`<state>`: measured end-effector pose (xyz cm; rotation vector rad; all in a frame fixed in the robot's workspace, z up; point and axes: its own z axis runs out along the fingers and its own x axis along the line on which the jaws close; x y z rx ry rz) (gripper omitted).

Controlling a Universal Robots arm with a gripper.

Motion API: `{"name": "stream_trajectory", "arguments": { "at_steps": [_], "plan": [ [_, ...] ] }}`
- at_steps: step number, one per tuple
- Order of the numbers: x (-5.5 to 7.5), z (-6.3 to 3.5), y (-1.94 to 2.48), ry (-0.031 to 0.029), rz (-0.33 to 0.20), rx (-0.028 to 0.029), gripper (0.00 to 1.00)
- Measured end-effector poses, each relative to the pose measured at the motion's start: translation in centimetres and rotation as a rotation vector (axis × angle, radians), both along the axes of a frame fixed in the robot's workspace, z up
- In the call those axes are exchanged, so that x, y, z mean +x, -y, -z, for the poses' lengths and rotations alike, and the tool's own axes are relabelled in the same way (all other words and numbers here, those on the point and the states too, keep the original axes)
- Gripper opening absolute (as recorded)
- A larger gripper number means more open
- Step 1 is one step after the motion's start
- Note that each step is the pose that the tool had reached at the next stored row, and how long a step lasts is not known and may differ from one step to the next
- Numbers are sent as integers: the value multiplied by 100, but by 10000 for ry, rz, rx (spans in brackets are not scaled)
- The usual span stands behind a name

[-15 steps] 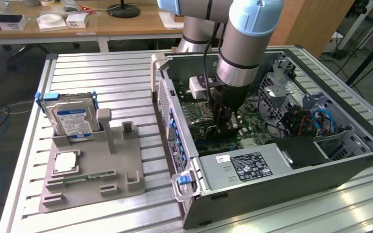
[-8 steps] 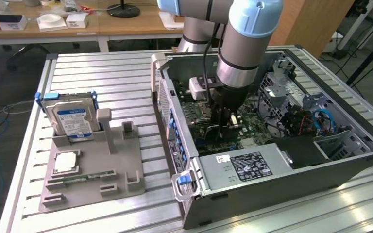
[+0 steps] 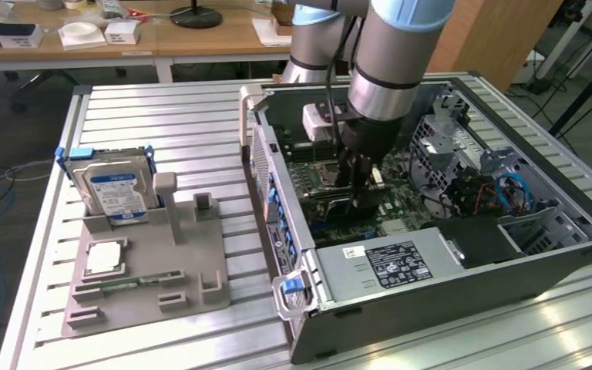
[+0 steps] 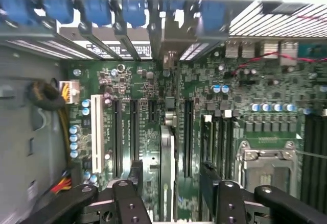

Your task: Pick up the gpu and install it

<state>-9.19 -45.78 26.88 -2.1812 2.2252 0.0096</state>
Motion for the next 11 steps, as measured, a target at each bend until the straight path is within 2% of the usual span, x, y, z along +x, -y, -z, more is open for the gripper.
{"name": "stream_trajectory", "arguments": {
  "at_steps": [3, 5, 8, 9, 10, 11],
  "plan": [
    [0, -139, 0, 0, -1, 0, 57],
    [0, -188, 0, 0, -1, 53, 57],
    [-1, -199, 0, 1, 0, 74, 57],
    [0, -199, 0, 1, 0, 74, 56],
    [0, -199, 0, 1, 0, 74, 49],
    [0, -199, 0, 0, -1, 74, 49]
  ]
}}
